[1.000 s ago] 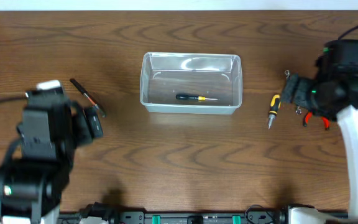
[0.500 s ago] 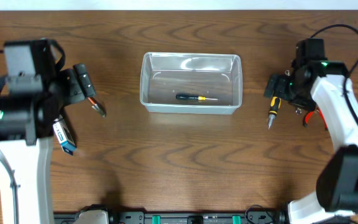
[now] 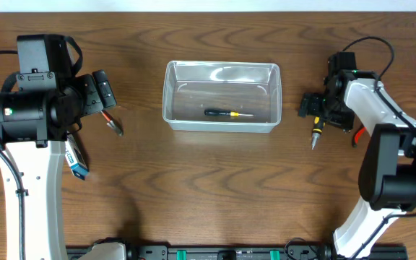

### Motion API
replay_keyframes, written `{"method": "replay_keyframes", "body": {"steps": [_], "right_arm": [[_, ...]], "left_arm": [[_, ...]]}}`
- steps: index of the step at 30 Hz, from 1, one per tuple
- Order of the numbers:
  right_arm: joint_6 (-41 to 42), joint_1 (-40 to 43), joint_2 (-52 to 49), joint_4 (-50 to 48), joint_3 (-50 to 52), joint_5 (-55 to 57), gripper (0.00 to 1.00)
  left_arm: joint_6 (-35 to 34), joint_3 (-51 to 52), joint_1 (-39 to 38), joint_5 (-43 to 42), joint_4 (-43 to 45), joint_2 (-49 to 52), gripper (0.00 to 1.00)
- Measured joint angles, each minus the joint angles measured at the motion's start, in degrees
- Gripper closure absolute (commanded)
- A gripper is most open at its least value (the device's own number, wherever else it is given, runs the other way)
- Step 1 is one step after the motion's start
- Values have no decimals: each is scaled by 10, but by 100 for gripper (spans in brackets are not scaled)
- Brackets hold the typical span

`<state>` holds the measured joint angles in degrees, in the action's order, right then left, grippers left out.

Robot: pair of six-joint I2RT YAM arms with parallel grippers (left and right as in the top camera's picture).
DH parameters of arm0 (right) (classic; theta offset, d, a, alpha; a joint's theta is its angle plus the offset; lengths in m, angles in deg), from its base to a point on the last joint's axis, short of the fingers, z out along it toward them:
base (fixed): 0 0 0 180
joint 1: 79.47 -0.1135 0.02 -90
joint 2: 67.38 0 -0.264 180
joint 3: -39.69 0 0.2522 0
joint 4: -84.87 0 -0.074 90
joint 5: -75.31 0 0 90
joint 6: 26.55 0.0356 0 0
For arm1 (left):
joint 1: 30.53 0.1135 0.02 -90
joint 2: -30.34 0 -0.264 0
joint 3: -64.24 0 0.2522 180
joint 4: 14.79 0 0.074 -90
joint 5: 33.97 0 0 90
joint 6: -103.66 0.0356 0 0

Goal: Pack container
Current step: 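Grasp the yellow-black screwdriver handle with the right gripper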

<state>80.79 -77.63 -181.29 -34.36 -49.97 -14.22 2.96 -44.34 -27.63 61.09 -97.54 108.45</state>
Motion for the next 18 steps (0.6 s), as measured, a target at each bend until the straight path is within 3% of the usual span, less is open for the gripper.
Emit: {"method": "replay_keyframes", "body": {"steps": [9, 18], "right_arm": [[20, 0, -19, 2, -2, 4, 1], [68, 0, -19, 55, -3, -9, 10]], "left_arm": [[0, 0, 0, -2, 0, 0, 2], [0, 0, 0, -2, 0, 0, 2]]}}
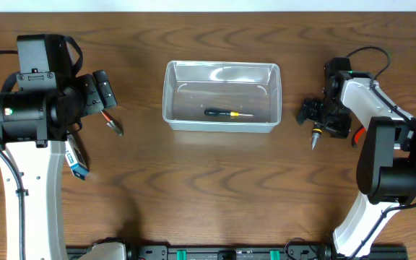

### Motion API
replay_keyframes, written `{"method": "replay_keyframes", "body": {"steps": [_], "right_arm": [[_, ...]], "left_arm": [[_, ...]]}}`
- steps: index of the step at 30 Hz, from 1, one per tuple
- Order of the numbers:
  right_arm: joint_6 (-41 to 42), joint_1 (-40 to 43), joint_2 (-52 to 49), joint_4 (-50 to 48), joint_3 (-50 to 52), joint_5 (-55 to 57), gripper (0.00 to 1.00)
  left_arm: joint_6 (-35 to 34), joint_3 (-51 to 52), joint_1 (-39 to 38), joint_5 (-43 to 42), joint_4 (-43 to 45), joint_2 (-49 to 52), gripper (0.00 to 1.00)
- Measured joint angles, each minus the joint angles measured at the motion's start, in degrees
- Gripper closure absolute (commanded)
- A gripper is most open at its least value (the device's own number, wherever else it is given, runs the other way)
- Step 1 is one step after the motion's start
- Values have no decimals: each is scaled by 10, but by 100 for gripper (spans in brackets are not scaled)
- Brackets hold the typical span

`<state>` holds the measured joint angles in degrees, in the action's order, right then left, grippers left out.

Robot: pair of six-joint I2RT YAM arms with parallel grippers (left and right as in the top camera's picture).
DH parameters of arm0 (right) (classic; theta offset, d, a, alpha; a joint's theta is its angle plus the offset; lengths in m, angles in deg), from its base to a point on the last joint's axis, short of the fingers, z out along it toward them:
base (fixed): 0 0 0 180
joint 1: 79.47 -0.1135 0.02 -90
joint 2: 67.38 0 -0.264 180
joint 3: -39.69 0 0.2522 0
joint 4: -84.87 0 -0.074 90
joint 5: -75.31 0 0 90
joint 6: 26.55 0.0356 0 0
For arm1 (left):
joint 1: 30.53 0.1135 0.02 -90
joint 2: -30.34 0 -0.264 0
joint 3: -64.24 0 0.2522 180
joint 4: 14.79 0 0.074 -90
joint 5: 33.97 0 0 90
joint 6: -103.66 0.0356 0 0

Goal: Pack container
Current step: 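Grasp the yellow-black screwdriver handle with the right gripper, then carry the yellow-black screwdriver into the container with the right gripper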

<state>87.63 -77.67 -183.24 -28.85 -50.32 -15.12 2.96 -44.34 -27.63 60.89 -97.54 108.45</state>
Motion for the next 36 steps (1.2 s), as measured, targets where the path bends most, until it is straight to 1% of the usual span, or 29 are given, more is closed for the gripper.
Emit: {"method": "replay_keyframes", "body": {"steps": [5, 7, 10, 11, 12, 15, 16, 18, 22, 24, 27, 28, 30, 31, 34, 36], "right_arm": [[9, 0, 0, 6, 0, -2, 9], [9, 0, 0, 5, 0, -2, 13], [10, 0, 0, 3, 0, -3, 28], [10, 0, 0, 3, 0, -4, 36], [10, 0, 0, 3, 0, -5, 41], [14, 0, 0, 1, 0, -5, 45], [15, 0, 0, 1, 0, -5, 48], [14, 0, 0, 1, 0, -4, 57], [16, 0, 0, 1, 0, -4, 59], [17, 0, 0, 2, 0, -4, 68], [17, 0, 0, 2, 0, -2, 70], [17, 0, 0, 2, 0, -2, 73], [18, 0, 0, 2, 0, -2, 74], [17, 0, 0, 1, 0, -2, 77], [19, 0, 0, 2, 0, -1, 81], [19, 0, 0, 2, 0, 0, 91]], "left_arm": [[0, 0, 0, 0, 0, 0, 2], [0, 0, 0, 0, 0, 0, 2], [0, 0, 0, 0, -1, 0, 2], [0, 0, 0, 0, -2, 0, 2], [0, 0, 0, 0, -3, 0, 2], [0, 0, 0, 0, -9, 0, 2], [0, 0, 0, 0, -10, 0, 2], [0, 0, 0, 0, -11, 0, 2], [0, 0, 0, 0, -11, 0, 2], [0, 0, 0, 0, -11, 0, 2], [0, 0, 0, 0, -11, 0, 2], [0, 0, 0, 0, -11, 0, 2], [0, 0, 0, 0, -11, 0, 2], [0, 0, 0, 0, -11, 0, 2], [0, 0, 0, 0, -11, 0, 2], [0, 0, 0, 0, -11, 0, 2]]}}
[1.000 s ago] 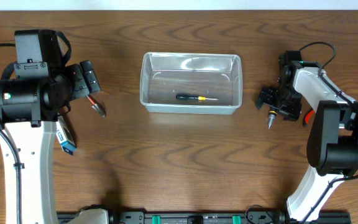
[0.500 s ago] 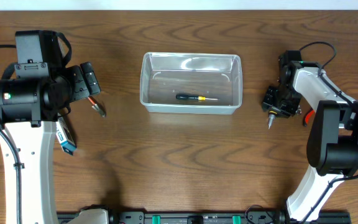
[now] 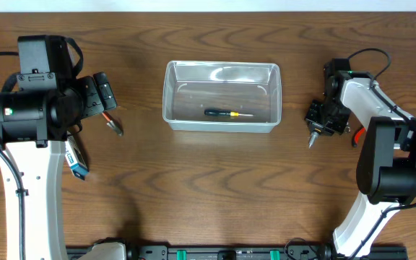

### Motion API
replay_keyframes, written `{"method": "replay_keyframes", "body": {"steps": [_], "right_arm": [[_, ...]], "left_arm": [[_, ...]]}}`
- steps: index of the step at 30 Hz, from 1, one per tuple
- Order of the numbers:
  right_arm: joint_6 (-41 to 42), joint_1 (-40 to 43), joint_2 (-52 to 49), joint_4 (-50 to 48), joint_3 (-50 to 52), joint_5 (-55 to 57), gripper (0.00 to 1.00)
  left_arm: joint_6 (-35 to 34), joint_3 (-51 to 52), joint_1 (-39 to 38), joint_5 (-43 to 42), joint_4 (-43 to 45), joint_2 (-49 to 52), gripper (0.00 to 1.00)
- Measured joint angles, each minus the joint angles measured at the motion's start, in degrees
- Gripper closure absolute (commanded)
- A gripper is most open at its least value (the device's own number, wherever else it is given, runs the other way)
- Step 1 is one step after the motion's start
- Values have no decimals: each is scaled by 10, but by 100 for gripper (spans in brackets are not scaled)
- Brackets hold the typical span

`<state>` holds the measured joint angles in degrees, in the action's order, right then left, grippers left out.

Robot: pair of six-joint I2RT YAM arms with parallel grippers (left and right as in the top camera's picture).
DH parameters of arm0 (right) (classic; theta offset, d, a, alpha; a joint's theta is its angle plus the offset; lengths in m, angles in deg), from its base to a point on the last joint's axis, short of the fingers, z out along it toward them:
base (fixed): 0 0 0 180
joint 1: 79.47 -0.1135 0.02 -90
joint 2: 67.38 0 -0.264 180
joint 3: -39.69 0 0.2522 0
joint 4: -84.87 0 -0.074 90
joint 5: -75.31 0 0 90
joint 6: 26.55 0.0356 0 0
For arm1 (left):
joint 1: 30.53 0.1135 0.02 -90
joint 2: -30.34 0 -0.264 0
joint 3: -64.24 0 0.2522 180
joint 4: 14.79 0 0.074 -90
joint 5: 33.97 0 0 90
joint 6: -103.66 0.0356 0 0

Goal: Pack container
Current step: 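Carry the yellow-black screwdriver into the container with the right gripper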

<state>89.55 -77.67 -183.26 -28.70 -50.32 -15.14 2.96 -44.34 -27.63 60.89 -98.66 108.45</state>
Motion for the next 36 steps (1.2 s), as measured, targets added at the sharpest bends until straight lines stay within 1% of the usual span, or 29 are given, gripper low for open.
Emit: {"method": "replay_keyframes", "body": {"steps": [1, 7, 12, 14, 20, 23, 26, 28, 30, 33, 36], "right_arm": [[0, 0, 0, 0, 0, 0, 99], [-7, 0, 0, -9, 0, 2, 99], [-45, 0, 0, -11, -11, 5, 99], [-60, 0, 0, 9, -30, 8, 99], [-137, -24, 27, 63, -143, 19, 99], [-209, -60, 68, 74, -199, 22, 99], [-326, -112, 104, 96, -244, 11, 99], [-425, -158, 119, 110, -259, -3, 99], [-516, -203, 122, 112, -260, -17, 99], [-616, -252, 107, 92, -260, -28, 99], [-697, -287, 84, 66, -260, -43, 99]], "left_arm": [[0, 0, 0, 0, 0, 0, 2], [0, 0, 0, 0, 0, 0, 2], [0, 0, 0, 0, 0, 0, 2], [0, 0, 0, 0, 0, 0, 2], [0, 0, 0, 0, 0, 0, 2], [0, 0, 0, 0, 0, 0, 2], [0, 0, 0, 0, 0, 0, 2], [0, 0, 0, 0, 0, 0, 2], [0, 0, 0, 0, 0, 0, 2], [0, 0, 0, 0, -2, 0, 2], [0, 0, 0, 0, -5, 0, 2]]}}
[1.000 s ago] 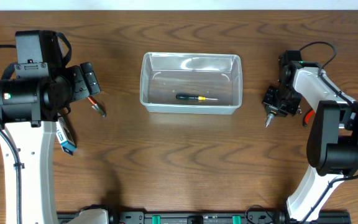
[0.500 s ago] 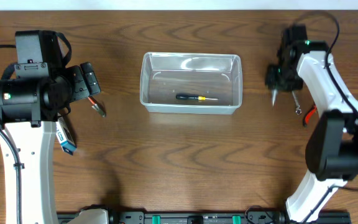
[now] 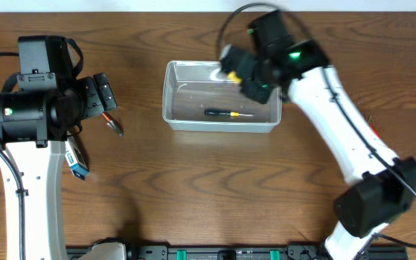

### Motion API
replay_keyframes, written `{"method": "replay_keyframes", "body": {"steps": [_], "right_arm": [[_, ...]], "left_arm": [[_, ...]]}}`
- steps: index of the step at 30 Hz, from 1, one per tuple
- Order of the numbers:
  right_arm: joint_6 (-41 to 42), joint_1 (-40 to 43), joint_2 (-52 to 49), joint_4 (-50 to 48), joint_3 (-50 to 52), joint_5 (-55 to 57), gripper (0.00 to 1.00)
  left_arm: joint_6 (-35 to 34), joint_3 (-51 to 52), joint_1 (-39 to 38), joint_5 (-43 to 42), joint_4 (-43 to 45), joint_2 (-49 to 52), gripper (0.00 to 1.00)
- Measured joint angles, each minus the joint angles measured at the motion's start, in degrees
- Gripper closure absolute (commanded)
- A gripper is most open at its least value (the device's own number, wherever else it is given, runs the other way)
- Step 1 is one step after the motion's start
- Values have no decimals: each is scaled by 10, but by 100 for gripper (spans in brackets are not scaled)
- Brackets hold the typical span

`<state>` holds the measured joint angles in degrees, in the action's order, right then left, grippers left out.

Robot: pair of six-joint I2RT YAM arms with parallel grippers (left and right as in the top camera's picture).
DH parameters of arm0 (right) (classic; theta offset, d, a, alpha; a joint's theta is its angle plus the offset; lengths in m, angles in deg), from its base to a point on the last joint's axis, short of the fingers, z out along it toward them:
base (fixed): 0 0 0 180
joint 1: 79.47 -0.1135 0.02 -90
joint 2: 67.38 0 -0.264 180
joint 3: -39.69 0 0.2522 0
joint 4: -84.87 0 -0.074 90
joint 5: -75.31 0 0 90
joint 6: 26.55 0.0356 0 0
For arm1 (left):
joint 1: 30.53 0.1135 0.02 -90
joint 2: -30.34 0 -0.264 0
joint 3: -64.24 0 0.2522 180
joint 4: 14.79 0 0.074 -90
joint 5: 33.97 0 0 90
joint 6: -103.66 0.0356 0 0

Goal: Pack container
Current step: 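Carry the yellow-black screwdriver into the container with the right gripper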

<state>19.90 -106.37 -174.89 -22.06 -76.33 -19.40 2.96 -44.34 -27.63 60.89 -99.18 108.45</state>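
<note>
A clear plastic container (image 3: 170,108) stands at the table's middle back, with a black and yellow screwdriver (image 3: 226,113) lying in it. My right gripper (image 3: 238,72) hangs blurred over the container's back right part, shut on a yellow-handled tool (image 3: 230,74). At the left, my left gripper (image 3: 104,90) stays above red-handled pliers (image 3: 114,125); its jaws cannot be made out.
A blue and white item (image 3: 79,164) lies by the left arm's base. A small red thing (image 3: 371,120) peeks out beside the right arm's link on the right side of the table.
My right gripper was down on the yellow-tipped tool right of the container. It is now over the container with the tool in it, and that spot is bare. The left arm is unmoved.
My right gripper stood just above the tool lying right of the container, then lower and nearer to it, then down on it. Now the tool is off the table and held over the container. The left arm, the pliers and the screwdriver in the container stayed put.
</note>
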Motion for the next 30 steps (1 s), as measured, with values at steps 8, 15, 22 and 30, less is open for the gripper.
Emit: {"method": "replay_keyframes", "body": {"steps": [8, 15, 22, 30], "right_arm": [[-112, -34, -116, -13, 0, -36, 99], [-130, -34, -196, 9, 3, -37, 89], [-135, -34, -196, 3, 4, -33, 64], [-124, -32, -195, -18, 3, 1, 59]], "left_arm": [[0, 0, 0, 0, -7, 0, 2], [0, 0, 0, 0, -9, 0, 2], [0, 0, 0, 0, -9, 0, 2], [0, 0, 0, 0, -10, 0, 2]]}}
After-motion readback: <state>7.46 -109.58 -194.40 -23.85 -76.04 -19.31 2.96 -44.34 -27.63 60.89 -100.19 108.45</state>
